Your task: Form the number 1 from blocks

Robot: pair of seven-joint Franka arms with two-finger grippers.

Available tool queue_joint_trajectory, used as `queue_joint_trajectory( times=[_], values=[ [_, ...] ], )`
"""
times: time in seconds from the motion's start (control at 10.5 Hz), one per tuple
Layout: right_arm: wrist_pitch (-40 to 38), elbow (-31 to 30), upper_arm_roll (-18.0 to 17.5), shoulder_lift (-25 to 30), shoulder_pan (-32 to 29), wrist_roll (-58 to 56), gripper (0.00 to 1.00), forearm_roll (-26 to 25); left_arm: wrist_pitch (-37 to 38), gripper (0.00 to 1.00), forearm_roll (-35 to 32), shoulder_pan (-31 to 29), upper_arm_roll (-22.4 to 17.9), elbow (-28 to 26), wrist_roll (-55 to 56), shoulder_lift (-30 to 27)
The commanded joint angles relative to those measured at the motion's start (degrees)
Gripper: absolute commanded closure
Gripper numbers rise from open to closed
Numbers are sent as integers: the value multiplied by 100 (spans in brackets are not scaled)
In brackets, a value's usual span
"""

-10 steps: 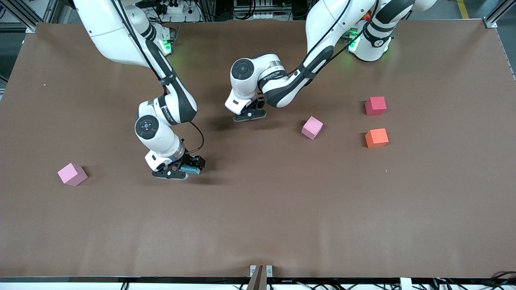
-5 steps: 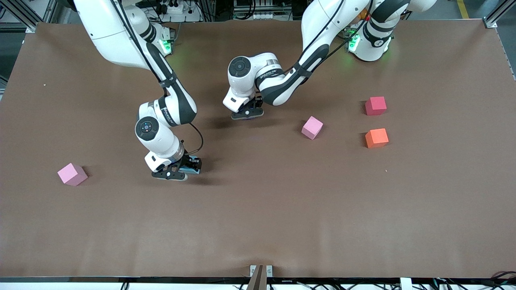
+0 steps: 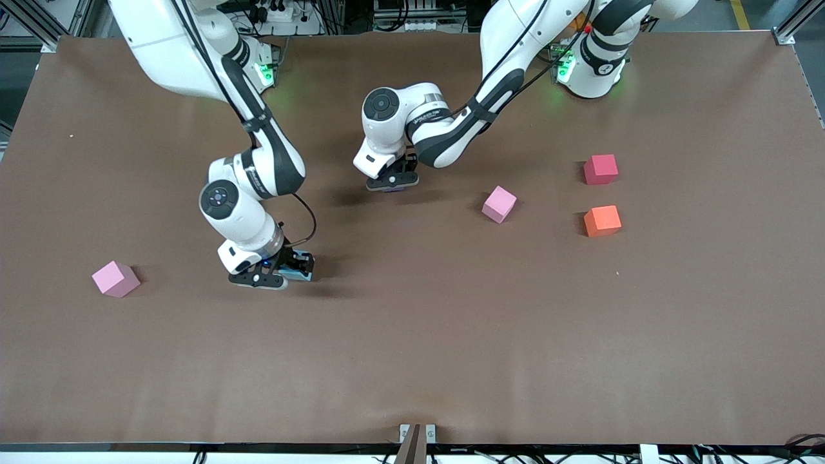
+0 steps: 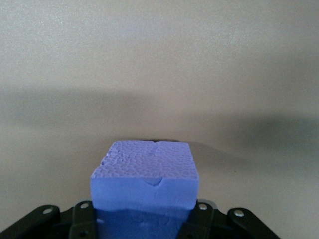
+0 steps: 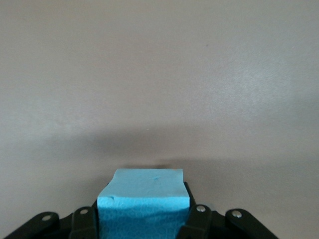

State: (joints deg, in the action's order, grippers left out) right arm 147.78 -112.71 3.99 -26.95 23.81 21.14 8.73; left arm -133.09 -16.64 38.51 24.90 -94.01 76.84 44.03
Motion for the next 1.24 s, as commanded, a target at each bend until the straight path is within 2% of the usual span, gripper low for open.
queue_joint_trajectory(
  times=[0.0, 0.29, 0.38, 0.86, 1.14],
  values=[
    [-171, -304, -39, 436, -43, 109, 45, -73, -33, 100, -129, 131, -64, 189, 218, 123],
    [-171, -549, 49, 699, 80, 153, 45, -38, -33, 98, -191, 193, -64, 278, 297, 246],
    [-180, -585, 49, 744, 80, 223, 44, -29, -24, 1, -286, 192, -91, 260, 201, 229],
    [-250, -612, 49, 850, 185, 558, 44, 15, 353, 0, -411, 131, -91, 278, 200, -61],
    [-233, -594, 75, 832, 299, 706, 44, 15, 800, 0, -358, -236, -82, 208, 192, -622]
  ],
)
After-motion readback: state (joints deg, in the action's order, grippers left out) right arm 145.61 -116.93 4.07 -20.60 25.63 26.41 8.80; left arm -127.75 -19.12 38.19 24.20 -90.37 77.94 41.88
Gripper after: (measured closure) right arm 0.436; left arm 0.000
